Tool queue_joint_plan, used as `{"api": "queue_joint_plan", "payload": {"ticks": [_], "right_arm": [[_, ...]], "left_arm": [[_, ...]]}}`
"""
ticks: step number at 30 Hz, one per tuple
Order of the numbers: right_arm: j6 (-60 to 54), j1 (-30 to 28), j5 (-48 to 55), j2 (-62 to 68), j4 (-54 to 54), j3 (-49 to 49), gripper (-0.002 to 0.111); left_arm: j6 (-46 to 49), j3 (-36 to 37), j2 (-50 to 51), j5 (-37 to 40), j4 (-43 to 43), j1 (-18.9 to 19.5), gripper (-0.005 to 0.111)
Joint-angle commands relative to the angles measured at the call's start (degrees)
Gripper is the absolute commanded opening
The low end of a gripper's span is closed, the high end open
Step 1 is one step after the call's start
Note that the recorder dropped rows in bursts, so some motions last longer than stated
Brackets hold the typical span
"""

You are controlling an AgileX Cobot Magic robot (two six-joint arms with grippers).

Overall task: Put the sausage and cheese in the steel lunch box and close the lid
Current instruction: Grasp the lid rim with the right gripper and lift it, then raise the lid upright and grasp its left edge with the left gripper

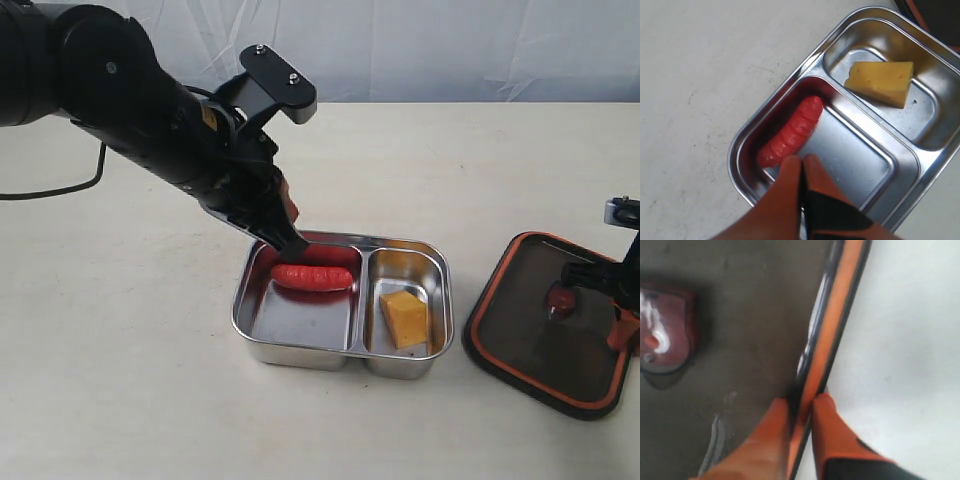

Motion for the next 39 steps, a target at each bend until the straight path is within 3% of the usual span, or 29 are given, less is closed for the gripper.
{"api": "queue_joint_plan", "payload": {"ticks": [1, 6, 11, 13, 16, 20, 29, 39], "right_arm": [[0.3, -0.3, -1.1, 0.1, -0.8, 0.2, -0.001], [0.3, -0.3, -1.8, -0.3, -0.9, 0.2, -0.001], [0.2, -0.3, -2.9, -6.1, -1.1, 0.2, -0.001], [0.2, -0.3, -3.7, -9.0, -1.3, 0.2, -0.001], [0.2, -0.3, -3.9, -12.4, -1.3, 0.2, -0.001], [0.2, -0.3, -4.4, -14.5, -1.3, 0.2, -0.001], [0.0, -0.3, -5.2, -20.1, -1.3, 0.2, -0.001], [-7.0, -0.3, -5.5, -29.3, 6.4, 0.2, -0.001]], "left_arm": [[-0.4, 0.3, -0.3, -0.7, 0.1, 0.4, 0.0], [-0.6, 0.3, -0.3, -0.6, -1.8, 0.4, 0.0], [-0.3, 0.3, -0.3, -0.8, -16.9, 2.3, 0.001], [0.0, 0.3, -0.3, 0.0, -21.4, 4.4, 0.011], [0.1, 0.3, -0.3, 3.0, -25.5, 7.2, 0.037], [0.8, 0.3, -0.3, 5.0, -28.5, 8.8, 0.05], [5.4, 0.3, -0.3, 5.7, -34.5, 9.1, 0.051], [18.8, 0.3, -0.3, 11.0, -52.7, 11.5, 0.051]]}}
